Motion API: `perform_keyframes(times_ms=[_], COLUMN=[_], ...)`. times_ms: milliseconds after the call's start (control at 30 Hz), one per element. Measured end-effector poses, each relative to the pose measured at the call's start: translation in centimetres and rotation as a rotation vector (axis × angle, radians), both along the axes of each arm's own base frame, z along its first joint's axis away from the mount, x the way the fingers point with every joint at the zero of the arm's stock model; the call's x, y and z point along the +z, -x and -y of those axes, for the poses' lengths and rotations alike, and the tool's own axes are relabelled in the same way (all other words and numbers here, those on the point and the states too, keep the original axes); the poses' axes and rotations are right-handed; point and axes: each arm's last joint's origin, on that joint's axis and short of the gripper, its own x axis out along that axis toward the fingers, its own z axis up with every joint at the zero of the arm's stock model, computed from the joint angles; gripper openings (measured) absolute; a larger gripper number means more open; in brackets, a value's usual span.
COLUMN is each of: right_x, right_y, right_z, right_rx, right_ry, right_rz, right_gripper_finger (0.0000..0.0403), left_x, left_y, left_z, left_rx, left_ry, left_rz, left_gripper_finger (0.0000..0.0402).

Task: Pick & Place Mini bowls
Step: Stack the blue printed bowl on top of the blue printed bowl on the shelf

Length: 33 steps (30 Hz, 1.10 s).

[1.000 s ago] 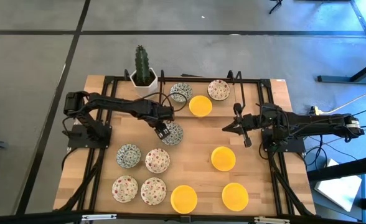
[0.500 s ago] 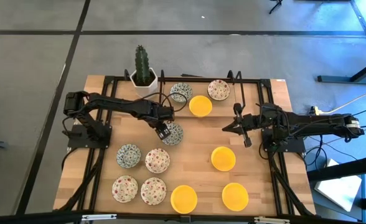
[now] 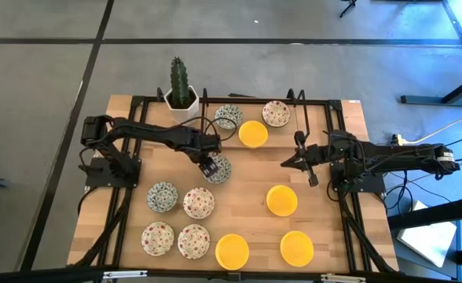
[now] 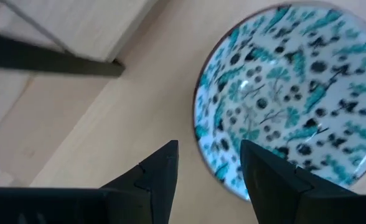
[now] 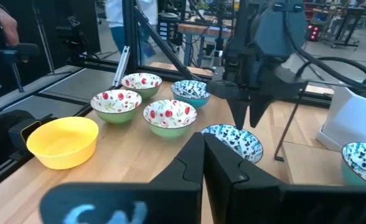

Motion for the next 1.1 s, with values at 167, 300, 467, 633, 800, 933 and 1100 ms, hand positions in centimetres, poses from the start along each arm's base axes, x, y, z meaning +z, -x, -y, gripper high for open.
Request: perform_keyframes(times_ms=[167, 300, 467, 633, 800, 933, 1100], right_x=[0.1, 0.0, 0.0, 0.0, -0.1, -0.1, -0.1], right_y=[0.0, 0.0, 0.0, 0.0, 0.0, 0.0, 0.0], right_z=[0.0, 0.0, -0.1, -0.1, -0.1, -0.1, -0.1], right_rx=[0.0, 0.005, 0.018, 0.019, 0.02, 0.019, 0.02], right_ry=[-0.003, -0.004, -0.005, -0.005, -0.003, -0.002, 0.002], right_rz=[0.007, 0.0, -0.001, -0.002, -0.012, -0.011, -0.011], right_gripper_finger=[0.0007, 0.0007, 0.0007, 0.0007, 0.0007, 0.0007, 0.0007], left_x=[-0.6, -1.3, -2.1, -2.5, -2.5, -2.5, -1.8], left_y=[-0.5, -0.9, -1.3, -1.3, -1.4, -1.4, -1.5], left_z=[-0.1, -0.2, -0.4, -0.4, -0.4, -0.5, -0.3], left_rx=[-0.001, -0.015, -0.028, -0.027, -0.031, -0.045, -0.048], left_ry=[-0.006, -0.005, -0.011, -0.031, -0.039, -0.046, -0.054], left_rz=[0.002, -0.009, -0.02, -0.037, -0.035, -0.037, -0.001], left_gripper_finger=[0.0164, 0.0166, 0.0162, 0.0152, 0.0117, 0.0061, 0.0014])
